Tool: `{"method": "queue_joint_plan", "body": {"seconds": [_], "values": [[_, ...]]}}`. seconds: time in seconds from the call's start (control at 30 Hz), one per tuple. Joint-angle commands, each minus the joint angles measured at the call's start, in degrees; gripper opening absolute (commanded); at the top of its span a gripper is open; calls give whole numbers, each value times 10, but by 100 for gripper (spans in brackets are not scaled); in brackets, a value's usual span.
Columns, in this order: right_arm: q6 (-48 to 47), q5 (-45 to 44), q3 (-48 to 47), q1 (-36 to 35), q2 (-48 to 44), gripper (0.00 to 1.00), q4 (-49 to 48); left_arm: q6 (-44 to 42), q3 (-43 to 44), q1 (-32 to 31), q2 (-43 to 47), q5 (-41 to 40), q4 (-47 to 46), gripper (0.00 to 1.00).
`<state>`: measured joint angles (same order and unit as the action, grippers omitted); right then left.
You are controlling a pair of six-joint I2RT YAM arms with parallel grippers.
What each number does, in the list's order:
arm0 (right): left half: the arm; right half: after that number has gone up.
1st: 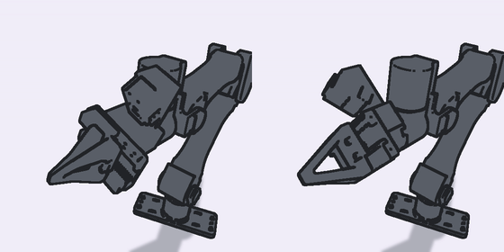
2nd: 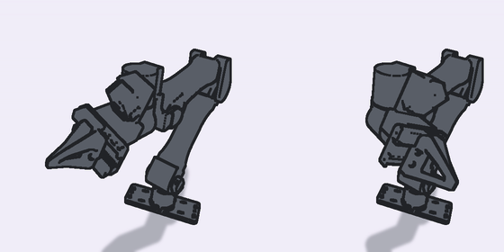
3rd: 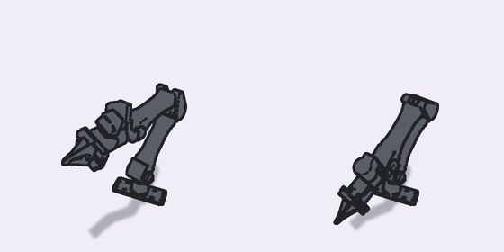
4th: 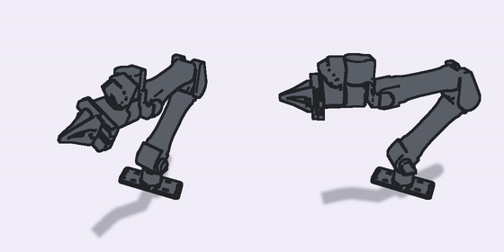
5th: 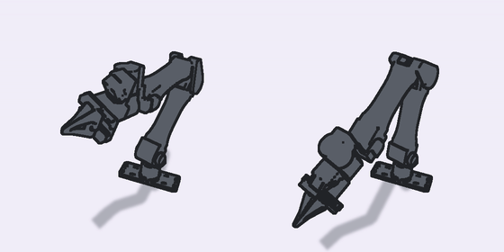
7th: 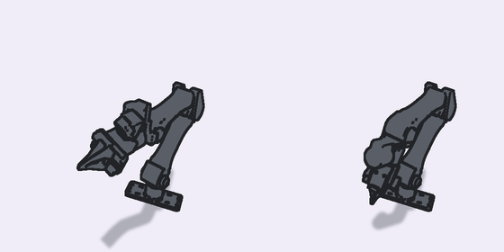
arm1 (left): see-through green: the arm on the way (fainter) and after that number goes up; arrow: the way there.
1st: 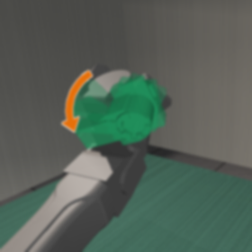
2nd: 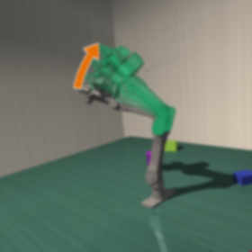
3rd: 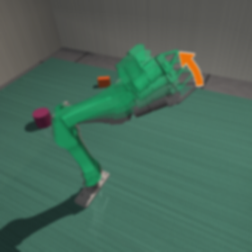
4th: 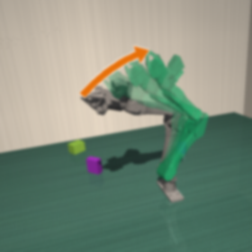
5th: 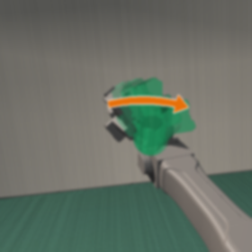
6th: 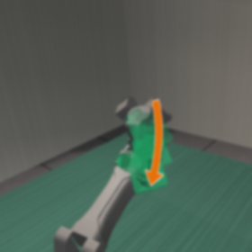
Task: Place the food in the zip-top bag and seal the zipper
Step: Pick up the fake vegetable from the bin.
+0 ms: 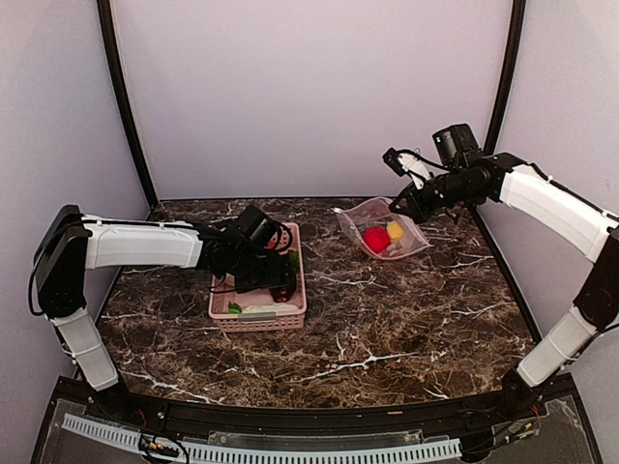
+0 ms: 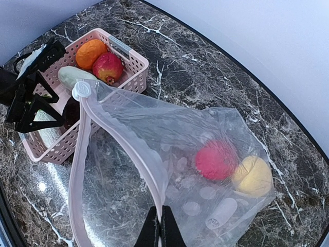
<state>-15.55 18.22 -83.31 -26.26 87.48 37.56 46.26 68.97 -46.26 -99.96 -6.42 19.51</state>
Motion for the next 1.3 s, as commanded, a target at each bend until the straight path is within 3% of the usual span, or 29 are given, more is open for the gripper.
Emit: {"method": "queue_joint_plan", "body": {"seconds": [0.0,0.4,0.67,0.97,1.27], "values": [[-3,2,11,-4,-16,0,-7,-19,30,-1,-18,-3,19,88],[-3,4,14,-3,-14,0,-9,-39,67,16,-87,5,6,82],[-3,4,12,-3,-13,0,-6,-52,83,21,-95,-22,34,65],[-7,5,7,-4,-18,0,-2,-95,94,20,21,-32,67,53],[-9,16,-26,-4,-5,0,16,-173,101,-15,110,42,-106,48]]}}
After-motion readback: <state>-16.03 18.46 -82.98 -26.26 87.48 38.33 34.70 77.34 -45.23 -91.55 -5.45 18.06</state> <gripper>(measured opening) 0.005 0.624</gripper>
